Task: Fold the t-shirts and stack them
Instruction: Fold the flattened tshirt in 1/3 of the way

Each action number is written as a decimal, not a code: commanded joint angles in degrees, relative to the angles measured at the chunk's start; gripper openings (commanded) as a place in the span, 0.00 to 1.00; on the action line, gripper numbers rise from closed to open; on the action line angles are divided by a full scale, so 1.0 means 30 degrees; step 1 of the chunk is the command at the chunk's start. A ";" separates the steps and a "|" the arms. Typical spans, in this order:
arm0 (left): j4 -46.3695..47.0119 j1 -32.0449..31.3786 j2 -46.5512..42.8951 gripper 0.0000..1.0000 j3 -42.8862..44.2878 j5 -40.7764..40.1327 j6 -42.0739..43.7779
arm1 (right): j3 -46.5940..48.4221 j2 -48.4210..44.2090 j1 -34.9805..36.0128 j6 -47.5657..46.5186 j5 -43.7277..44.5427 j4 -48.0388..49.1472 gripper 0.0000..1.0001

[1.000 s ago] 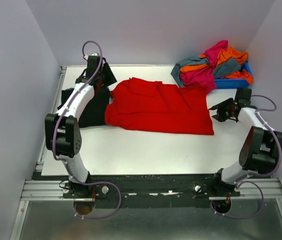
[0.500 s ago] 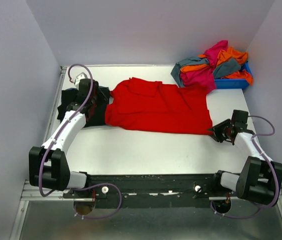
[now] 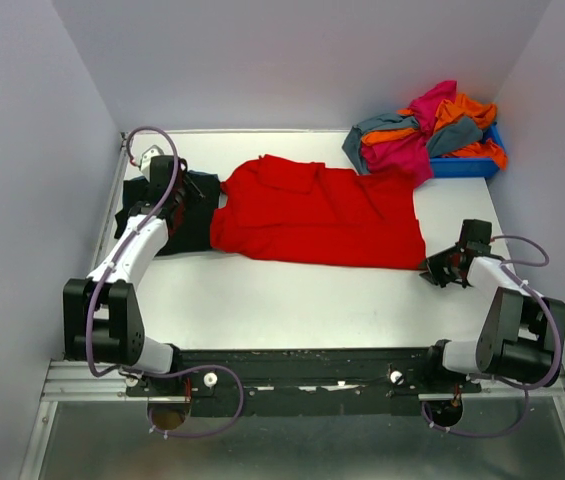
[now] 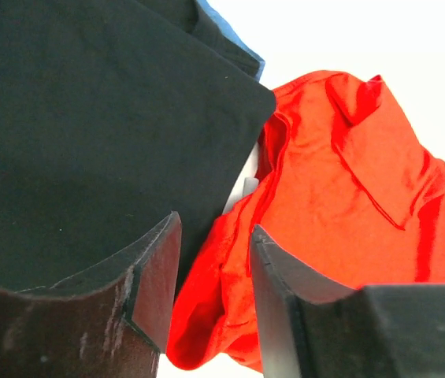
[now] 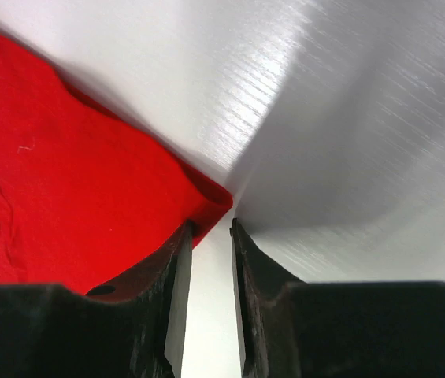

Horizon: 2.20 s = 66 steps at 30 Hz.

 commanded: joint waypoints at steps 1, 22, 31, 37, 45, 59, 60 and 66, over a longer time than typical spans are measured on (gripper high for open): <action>0.0595 0.0454 0.1185 0.49 0.0451 0.1099 0.0106 | 0.0398 0.1124 0.0050 0.0504 0.0972 0.0965 0.29; 0.2147 0.0631 0.5961 0.22 0.1507 0.3061 -0.0069 | -0.0627 -0.1921 -0.1181 0.1209 0.3638 0.0439 0.01; 0.1855 0.1714 0.7367 0.18 0.1538 0.3035 0.0018 | -0.0627 -0.1863 -0.1181 0.1121 0.3434 0.0467 0.01; 0.1651 0.3704 0.8773 0.18 0.1566 0.4469 0.0427 | -0.0569 -0.1774 -0.1181 0.1121 0.3083 0.0526 0.01; 0.0715 0.5229 0.8133 0.18 0.2005 0.3767 0.1337 | -0.0627 -0.2096 -0.1181 0.1062 0.3082 0.0439 0.01; 0.0540 0.2216 0.4792 0.65 0.2530 0.3562 0.1571 | -0.0657 -0.2302 -0.1181 0.0652 0.2496 0.0585 0.01; 0.0479 0.1923 0.4617 0.66 0.2648 0.3620 0.1600 | -0.0686 -0.2302 -0.1181 0.0623 0.2467 0.0585 0.01; 0.0157 0.0309 0.4875 0.50 0.3000 0.3355 0.1455 | -0.0803 -0.2127 -0.1181 0.0593 0.1882 0.0995 0.01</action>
